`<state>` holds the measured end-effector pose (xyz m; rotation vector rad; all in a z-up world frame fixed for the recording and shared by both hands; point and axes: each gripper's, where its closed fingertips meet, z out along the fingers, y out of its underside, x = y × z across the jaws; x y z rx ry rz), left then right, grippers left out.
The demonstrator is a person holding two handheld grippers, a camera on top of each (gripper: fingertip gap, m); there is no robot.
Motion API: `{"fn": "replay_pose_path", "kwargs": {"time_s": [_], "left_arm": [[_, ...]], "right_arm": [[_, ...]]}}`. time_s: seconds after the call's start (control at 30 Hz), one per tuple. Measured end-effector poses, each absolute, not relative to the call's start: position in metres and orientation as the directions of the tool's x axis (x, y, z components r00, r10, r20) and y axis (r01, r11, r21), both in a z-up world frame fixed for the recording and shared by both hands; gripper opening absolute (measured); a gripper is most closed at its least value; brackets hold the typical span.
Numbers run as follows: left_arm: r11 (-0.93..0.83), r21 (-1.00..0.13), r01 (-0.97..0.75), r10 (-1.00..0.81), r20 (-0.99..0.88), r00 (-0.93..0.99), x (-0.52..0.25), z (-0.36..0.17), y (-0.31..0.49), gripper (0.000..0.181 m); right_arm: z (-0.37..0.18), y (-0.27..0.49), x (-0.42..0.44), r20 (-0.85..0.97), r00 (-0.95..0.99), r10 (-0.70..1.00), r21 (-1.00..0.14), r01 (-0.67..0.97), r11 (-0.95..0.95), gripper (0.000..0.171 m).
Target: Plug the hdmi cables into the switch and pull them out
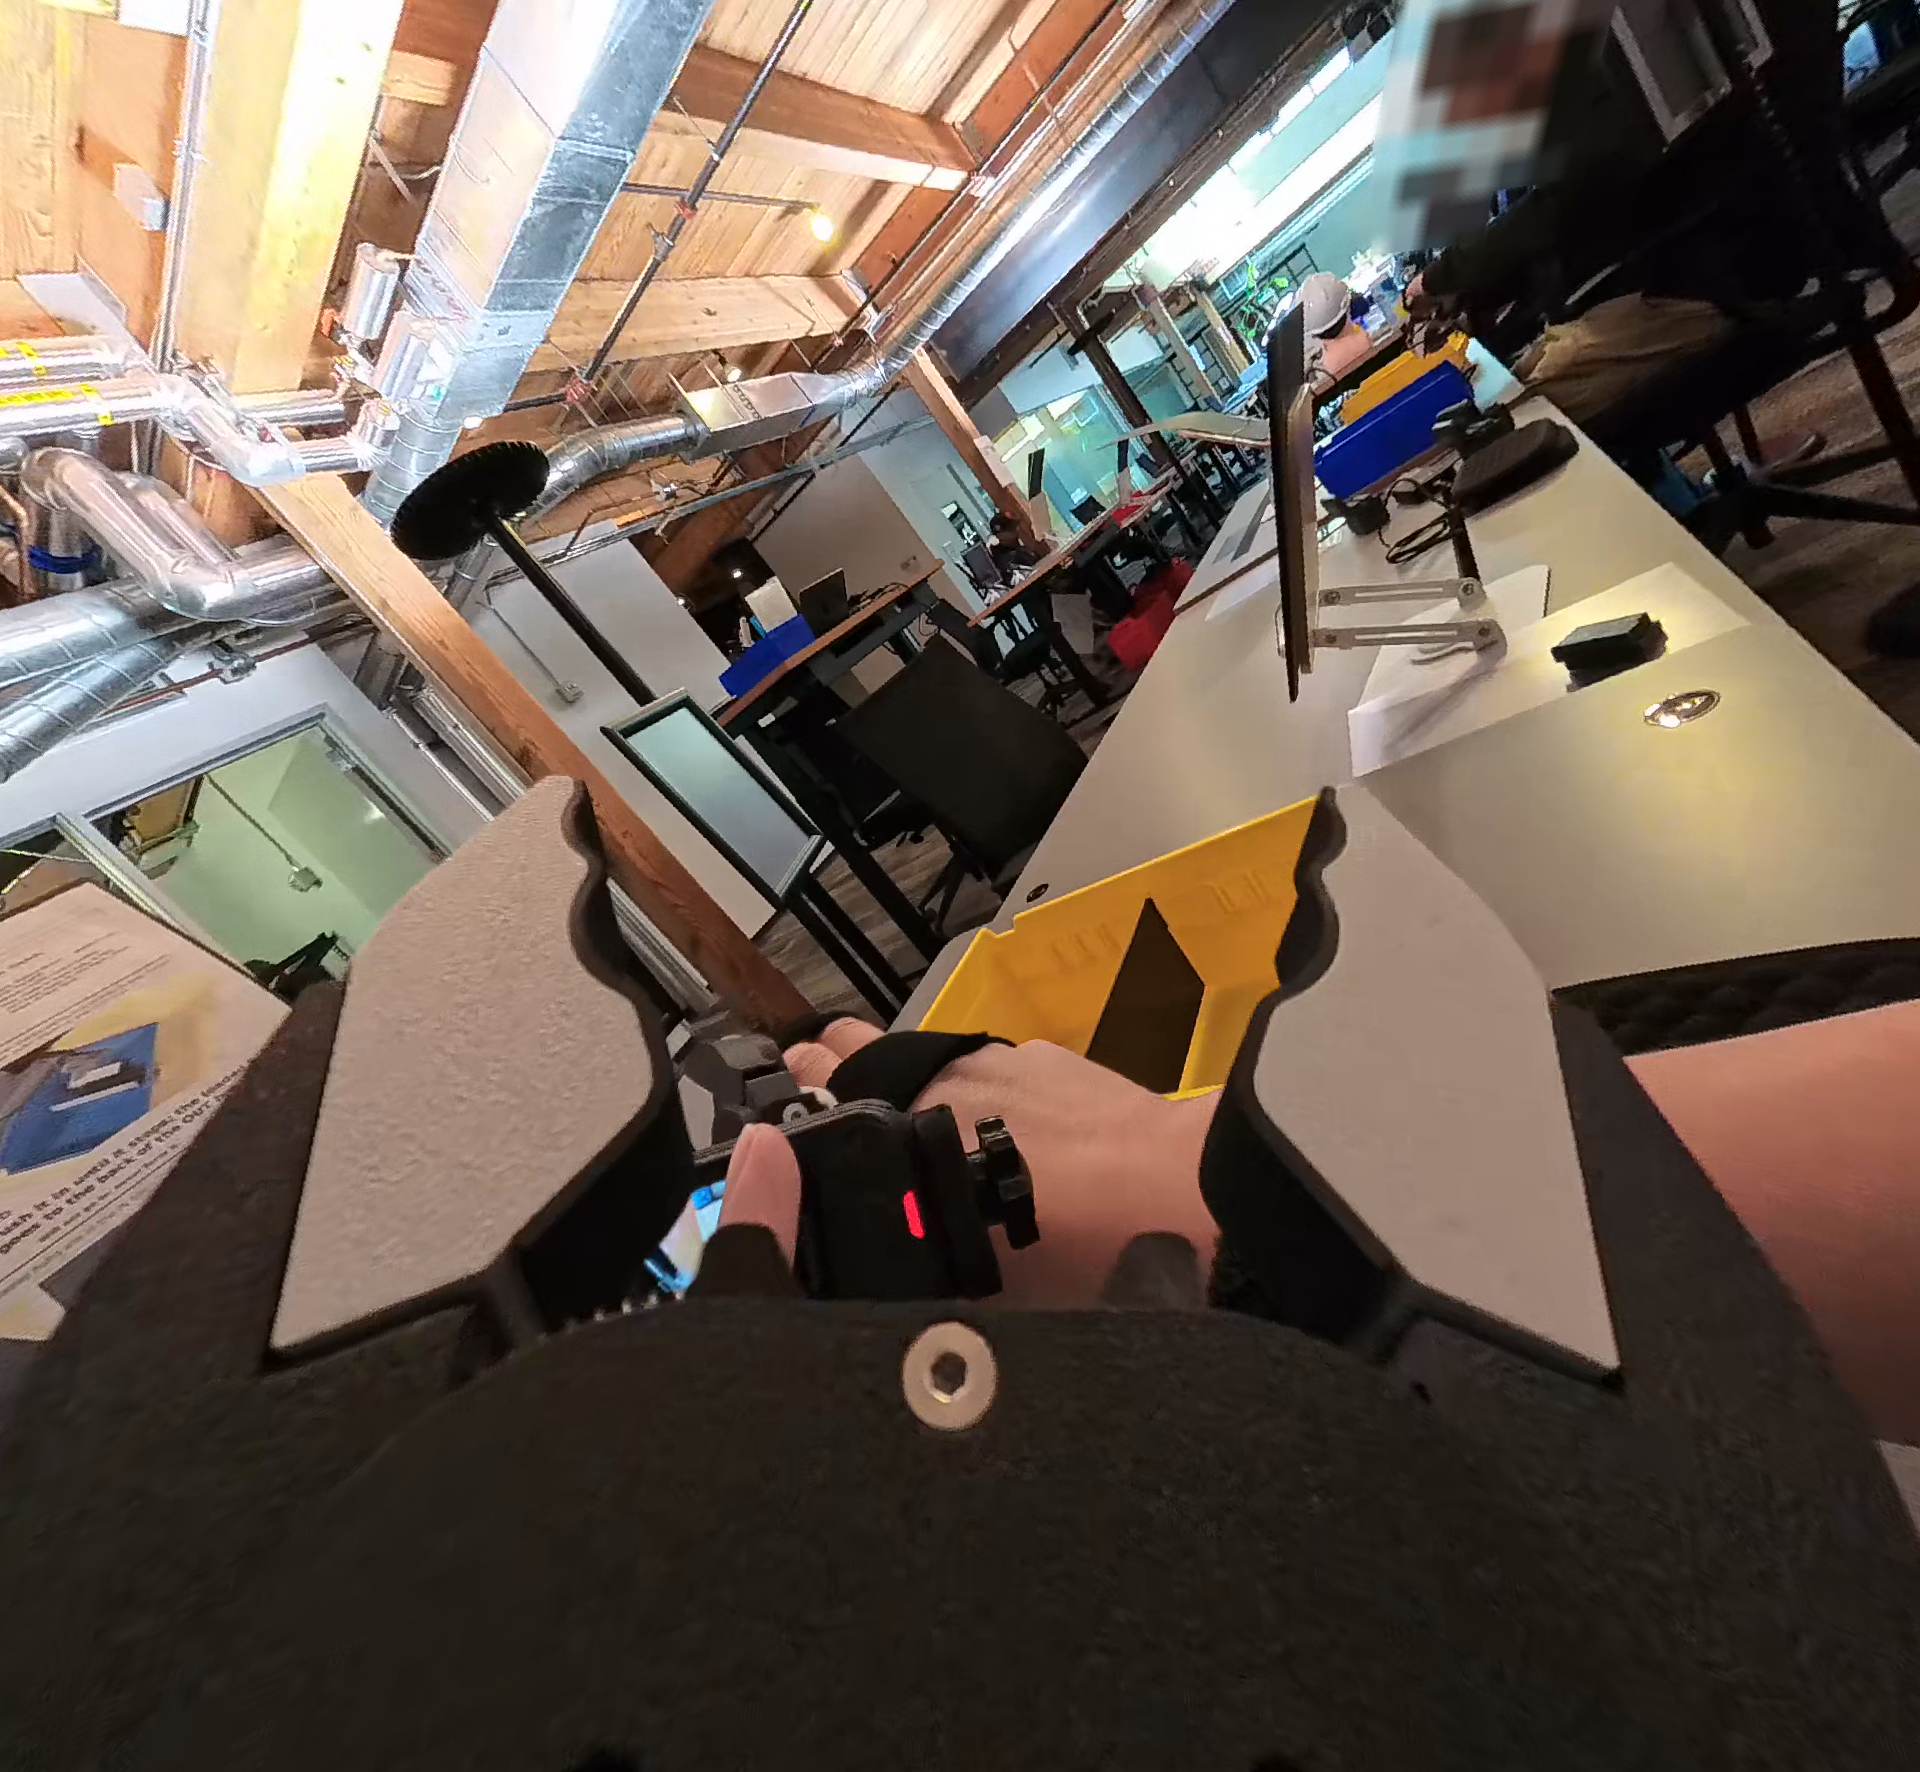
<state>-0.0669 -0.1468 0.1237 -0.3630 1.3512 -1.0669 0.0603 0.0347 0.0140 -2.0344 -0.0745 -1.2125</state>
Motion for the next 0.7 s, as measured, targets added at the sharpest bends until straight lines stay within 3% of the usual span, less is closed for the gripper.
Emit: {"fn": "replay_pose_path", "kwargs": {"time_s": [0.23, 0.47, 0.7], "left_arm": [[0.535, -0.759, 0.37, -0.78, -0.612, -0.129, -0.059, 0.115, -0.14, 0.126], [0.54, -0.714, 0.445, -0.781, -0.622, -0.05, -0.084, 0.148, -0.136, 0.126], [0.577, -0.704, 0.413, -0.797, -0.597, 0.095, -0.097, 0.169, -0.085, 0.127]], "right_arm": [[0.012, 0.037, 0.056, 0.764, 0.572, -0.298, -0.579, 0.404, -0.709, 0.104], [0.006, 0.039, 0.057, 0.75, 0.596, -0.287, -0.586, 0.397, -0.706, 0.104], [0.006, 0.038, 0.072, 0.724, 0.609, -0.323, -0.626, 0.386, -0.678, 0.104]]}}
